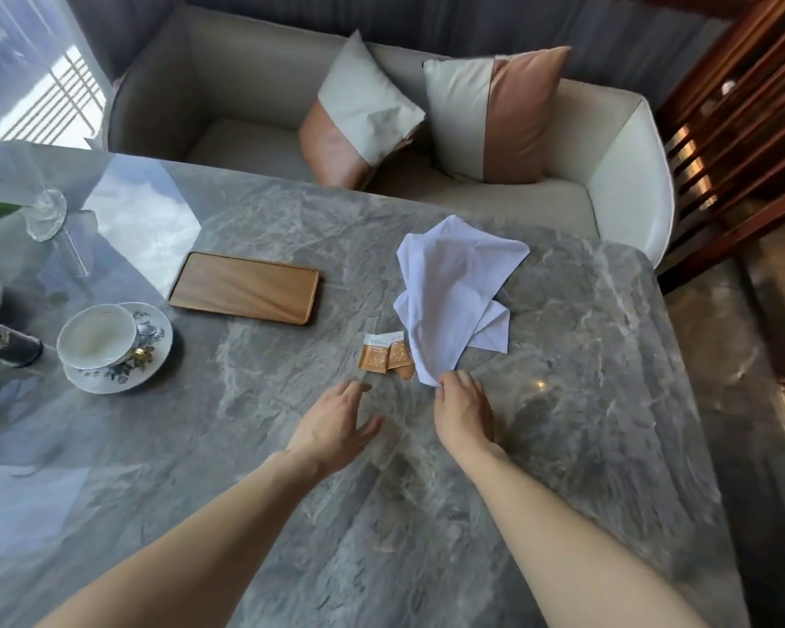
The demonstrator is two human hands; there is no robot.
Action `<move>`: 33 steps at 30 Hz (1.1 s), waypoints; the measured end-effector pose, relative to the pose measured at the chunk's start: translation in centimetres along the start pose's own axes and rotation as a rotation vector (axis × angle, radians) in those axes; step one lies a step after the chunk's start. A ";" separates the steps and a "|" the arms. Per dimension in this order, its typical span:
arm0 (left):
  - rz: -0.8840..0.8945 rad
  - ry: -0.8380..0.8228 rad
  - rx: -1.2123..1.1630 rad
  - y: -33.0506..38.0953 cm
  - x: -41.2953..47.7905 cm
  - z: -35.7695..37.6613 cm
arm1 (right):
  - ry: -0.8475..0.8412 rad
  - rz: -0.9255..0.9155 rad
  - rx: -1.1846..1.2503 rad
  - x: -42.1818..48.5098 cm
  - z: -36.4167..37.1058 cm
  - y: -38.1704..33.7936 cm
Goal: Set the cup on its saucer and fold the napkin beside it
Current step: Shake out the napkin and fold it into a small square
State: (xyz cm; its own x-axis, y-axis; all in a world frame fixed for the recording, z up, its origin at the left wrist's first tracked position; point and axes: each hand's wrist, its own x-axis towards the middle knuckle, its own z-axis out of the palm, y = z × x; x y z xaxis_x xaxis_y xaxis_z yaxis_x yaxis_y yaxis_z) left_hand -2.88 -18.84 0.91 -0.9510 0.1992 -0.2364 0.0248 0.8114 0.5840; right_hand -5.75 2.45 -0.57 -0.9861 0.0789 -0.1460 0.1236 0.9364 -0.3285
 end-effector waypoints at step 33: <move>0.483 0.417 -0.043 25.4 5.1 -6.2 | 0.472 -0.529 0.152 -2.0 -31.4 7.1</move>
State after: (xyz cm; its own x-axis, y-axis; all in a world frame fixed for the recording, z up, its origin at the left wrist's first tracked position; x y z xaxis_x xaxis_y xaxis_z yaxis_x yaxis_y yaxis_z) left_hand -8.99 -0.61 19.35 -0.8758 0.2995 0.3786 0.4769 0.6587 0.5819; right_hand -6.35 19.69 26.66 -0.8565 -0.2006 0.4756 -0.4035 0.8348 -0.3745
